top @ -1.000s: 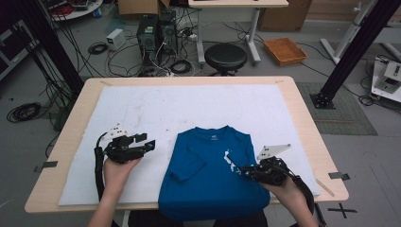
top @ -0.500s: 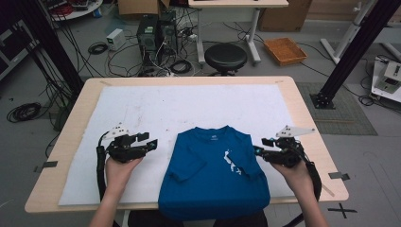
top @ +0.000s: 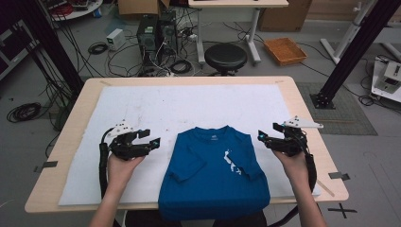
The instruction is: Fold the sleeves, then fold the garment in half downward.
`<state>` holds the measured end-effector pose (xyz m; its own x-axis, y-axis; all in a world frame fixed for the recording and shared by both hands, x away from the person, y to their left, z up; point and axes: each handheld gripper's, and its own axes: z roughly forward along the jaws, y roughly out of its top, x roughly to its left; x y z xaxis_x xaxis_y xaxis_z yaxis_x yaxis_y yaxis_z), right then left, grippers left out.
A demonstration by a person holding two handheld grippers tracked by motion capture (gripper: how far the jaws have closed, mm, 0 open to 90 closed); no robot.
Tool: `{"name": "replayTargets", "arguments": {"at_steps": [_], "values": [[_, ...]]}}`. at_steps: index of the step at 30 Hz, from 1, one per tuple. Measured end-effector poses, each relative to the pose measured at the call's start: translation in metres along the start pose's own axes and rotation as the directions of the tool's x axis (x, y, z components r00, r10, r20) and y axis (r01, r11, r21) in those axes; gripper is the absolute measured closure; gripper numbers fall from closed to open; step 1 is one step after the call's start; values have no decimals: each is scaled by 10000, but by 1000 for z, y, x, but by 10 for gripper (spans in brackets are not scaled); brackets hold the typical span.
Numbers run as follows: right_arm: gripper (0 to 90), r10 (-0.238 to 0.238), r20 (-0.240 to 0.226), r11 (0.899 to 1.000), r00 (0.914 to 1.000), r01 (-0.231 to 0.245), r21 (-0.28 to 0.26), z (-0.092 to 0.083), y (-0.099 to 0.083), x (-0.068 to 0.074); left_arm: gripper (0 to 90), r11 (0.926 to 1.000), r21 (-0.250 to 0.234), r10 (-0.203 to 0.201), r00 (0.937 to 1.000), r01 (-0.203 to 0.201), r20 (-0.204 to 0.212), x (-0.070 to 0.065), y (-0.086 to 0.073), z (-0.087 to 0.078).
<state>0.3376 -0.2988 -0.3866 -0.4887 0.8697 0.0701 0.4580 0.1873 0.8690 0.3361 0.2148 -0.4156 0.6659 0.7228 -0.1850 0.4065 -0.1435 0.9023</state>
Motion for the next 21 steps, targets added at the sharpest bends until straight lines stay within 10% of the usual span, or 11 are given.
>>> {"name": "replayTargets", "arguments": {"at_steps": [21], "values": [[314, 485, 100, 9988, 9988, -485, -20, 1, -4, -10, 360, 9999, -40, -151, 9995, 152, 293, -13, 4, 7]]}}
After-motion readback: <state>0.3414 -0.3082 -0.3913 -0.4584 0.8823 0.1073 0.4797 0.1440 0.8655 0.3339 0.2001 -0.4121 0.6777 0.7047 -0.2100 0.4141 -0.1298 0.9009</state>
